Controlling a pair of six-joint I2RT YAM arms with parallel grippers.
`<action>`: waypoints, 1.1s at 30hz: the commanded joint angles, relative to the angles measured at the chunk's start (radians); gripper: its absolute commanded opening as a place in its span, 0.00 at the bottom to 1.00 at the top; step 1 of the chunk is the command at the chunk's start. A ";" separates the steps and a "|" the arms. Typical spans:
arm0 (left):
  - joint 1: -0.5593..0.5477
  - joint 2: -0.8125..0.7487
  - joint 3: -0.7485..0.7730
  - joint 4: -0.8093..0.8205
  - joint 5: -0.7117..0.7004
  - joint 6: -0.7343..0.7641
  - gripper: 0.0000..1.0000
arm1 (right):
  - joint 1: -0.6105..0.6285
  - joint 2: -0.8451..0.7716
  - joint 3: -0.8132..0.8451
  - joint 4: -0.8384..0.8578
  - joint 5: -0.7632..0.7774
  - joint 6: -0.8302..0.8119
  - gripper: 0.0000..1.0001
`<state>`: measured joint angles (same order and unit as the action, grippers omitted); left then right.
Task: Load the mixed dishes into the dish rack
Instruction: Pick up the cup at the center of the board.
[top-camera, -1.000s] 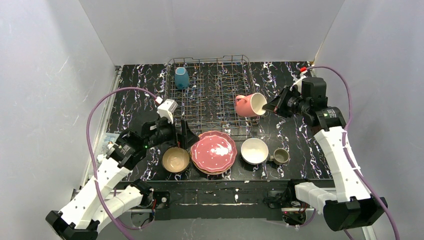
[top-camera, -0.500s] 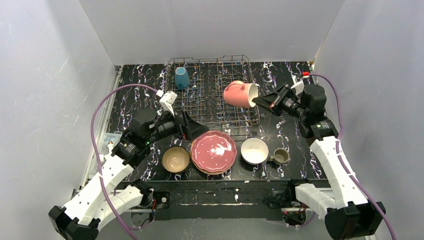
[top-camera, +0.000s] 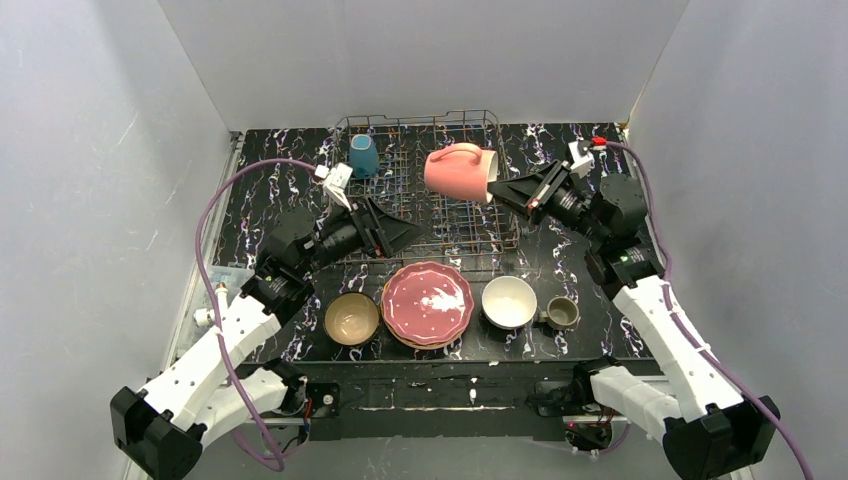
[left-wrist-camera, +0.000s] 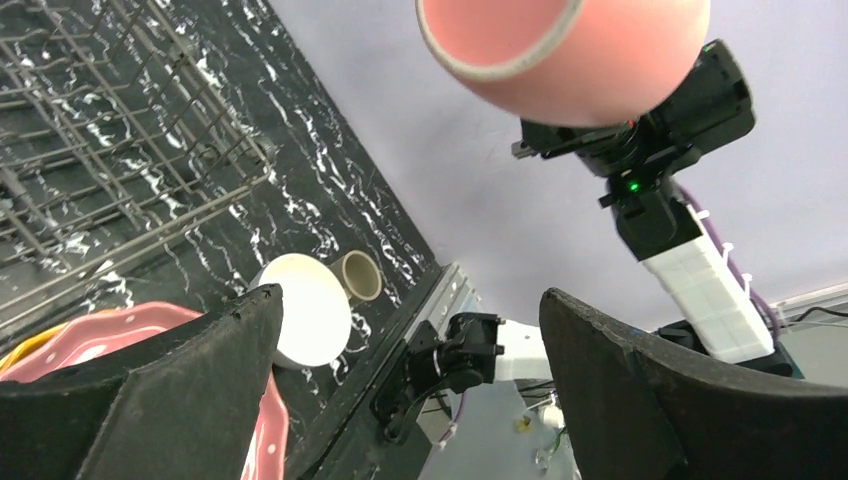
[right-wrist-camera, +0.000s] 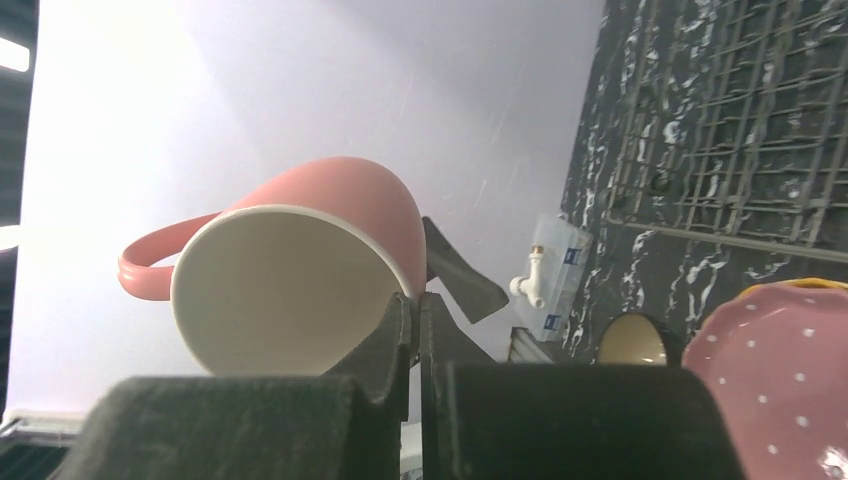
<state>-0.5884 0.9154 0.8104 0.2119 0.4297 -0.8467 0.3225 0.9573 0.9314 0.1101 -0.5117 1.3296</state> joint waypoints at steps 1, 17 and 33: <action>-0.001 0.004 0.009 0.153 0.010 -0.044 0.99 | 0.083 -0.010 -0.012 0.238 0.056 0.089 0.01; 0.086 0.033 -0.125 0.628 0.054 -0.219 0.99 | 0.267 0.056 -0.059 0.436 0.158 0.172 0.01; 0.102 0.052 -0.165 0.886 0.050 -0.233 0.99 | 0.342 0.086 -0.086 0.525 0.198 0.206 0.01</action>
<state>-0.4927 0.9676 0.6556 0.9825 0.4763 -1.0794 0.6521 1.0561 0.8326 0.4519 -0.3428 1.4982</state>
